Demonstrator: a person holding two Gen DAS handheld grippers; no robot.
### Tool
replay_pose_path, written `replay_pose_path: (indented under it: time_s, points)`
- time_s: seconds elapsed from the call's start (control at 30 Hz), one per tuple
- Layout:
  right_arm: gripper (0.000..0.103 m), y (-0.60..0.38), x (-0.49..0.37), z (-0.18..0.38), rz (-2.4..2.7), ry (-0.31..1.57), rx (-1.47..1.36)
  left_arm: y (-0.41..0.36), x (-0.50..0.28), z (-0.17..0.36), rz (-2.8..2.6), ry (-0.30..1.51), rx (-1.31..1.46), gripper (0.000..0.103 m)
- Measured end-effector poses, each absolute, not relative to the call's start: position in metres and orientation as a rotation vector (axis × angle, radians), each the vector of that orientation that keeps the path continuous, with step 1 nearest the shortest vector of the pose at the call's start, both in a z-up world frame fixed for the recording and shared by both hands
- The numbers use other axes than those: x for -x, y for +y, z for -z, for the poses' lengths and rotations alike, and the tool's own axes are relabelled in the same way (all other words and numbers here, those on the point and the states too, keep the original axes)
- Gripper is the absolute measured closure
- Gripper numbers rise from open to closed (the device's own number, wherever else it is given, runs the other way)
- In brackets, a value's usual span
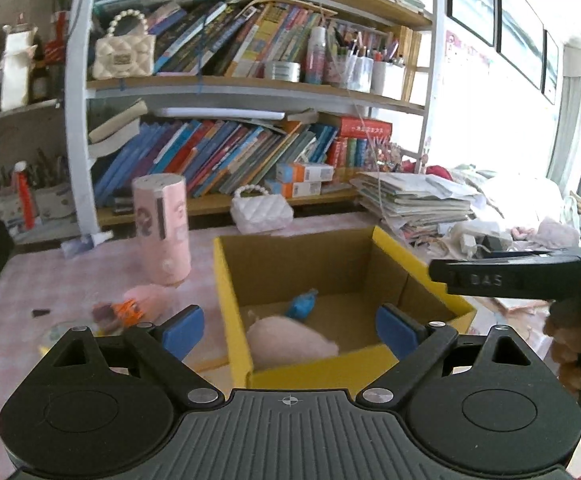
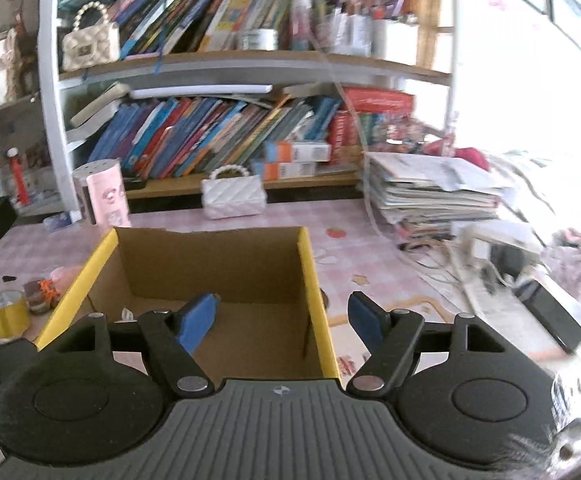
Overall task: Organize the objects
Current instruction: 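Release the pink pig and blue bag into the yellow box with both grippers, then withdraw both grippers from the box back over the table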
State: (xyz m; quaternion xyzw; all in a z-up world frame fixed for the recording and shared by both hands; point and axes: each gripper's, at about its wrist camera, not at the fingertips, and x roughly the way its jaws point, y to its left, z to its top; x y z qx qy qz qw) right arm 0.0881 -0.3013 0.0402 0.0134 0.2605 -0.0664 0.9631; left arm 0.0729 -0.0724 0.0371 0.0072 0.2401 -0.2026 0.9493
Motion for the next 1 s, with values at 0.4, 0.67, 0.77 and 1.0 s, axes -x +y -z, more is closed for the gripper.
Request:
replay_pose_path:
  time_s: [0.4, 0.67, 0.77, 1.0]
  points:
    - [0.031, -0.235, -0.030, 0.003, 0.144, 0.664, -0.015, -0.021, -0.030, -0.007, 0.303, 0.636, -0.029, 0.008]
    - [0.031, -0.191, -0.004, 0.018, 0.071, 0.713, 0.027, 0.005, -0.003, -0.003, 0.261, 0.663, -0.044, 0.008]
    - [0.030, -0.181, 0.003, 0.020, 0.054, 0.721, 0.027, 0.013, 0.005, -0.003, 0.253, 0.668, -0.045, 0.008]
    - [0.028, -0.159, 0.017, 0.022, 0.015, 0.739, 0.030, 0.030, 0.020, -0.002, 0.230, 0.671, -0.034, 0.008]
